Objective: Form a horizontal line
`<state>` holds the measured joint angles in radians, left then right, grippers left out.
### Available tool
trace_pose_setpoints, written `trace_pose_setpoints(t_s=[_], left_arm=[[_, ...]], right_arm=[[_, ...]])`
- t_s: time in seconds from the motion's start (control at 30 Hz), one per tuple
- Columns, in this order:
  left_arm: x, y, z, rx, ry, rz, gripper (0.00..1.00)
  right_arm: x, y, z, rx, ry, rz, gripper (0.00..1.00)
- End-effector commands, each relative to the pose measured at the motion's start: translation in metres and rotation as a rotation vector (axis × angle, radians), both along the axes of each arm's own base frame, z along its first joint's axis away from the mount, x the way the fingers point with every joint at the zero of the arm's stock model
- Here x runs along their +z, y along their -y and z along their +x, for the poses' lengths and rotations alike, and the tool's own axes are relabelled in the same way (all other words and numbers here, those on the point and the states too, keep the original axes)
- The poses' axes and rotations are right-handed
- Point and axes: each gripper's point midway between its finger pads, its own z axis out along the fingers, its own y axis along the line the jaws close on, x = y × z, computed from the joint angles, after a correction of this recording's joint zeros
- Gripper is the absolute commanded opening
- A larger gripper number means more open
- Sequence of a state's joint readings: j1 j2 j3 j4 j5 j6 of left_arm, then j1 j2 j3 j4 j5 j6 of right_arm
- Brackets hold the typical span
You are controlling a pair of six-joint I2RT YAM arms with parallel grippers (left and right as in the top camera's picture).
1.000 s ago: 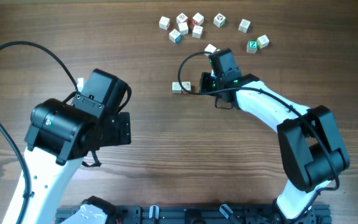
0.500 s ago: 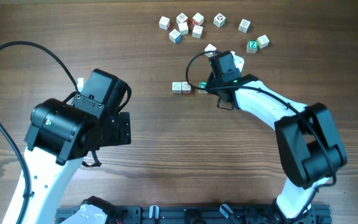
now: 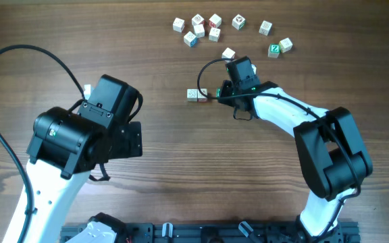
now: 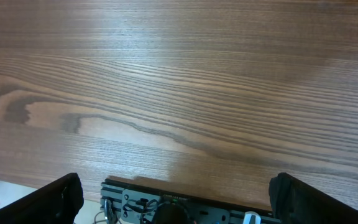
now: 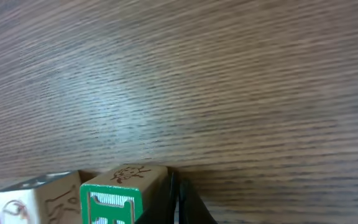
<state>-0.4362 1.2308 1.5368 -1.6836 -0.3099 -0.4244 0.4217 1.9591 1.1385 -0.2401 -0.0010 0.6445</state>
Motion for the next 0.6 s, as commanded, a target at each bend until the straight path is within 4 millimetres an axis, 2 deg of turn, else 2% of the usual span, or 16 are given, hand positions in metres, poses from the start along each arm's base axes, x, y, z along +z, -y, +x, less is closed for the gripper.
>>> trace_pose_setpoints(t_s=[0.0,0.23,0.4,0.57], left_arm=[[0.002,-0.002,0.0,0.007,0.01,0.004,1.0],[0.002,-0.002,0.0,0.007,0.01,0.004,1.0],[0.002,-0.002,0.0,0.007,0.01,0.005,1.0],[0.002,-0.002,0.0,0.007,0.01,0.005,1.0]], right_arm=[[-0.003,-0.008,-0.002,0.064,-0.005,0.022,0.05],[-0.001,-0.01,0.002,0.086,0.02,0.02,0.05],[0.001,-0.003,0.009,0.056,0.051,-0.017,0.05],[0.007,-0.026,0.007,0.215,0.076,0.054,0.05]])
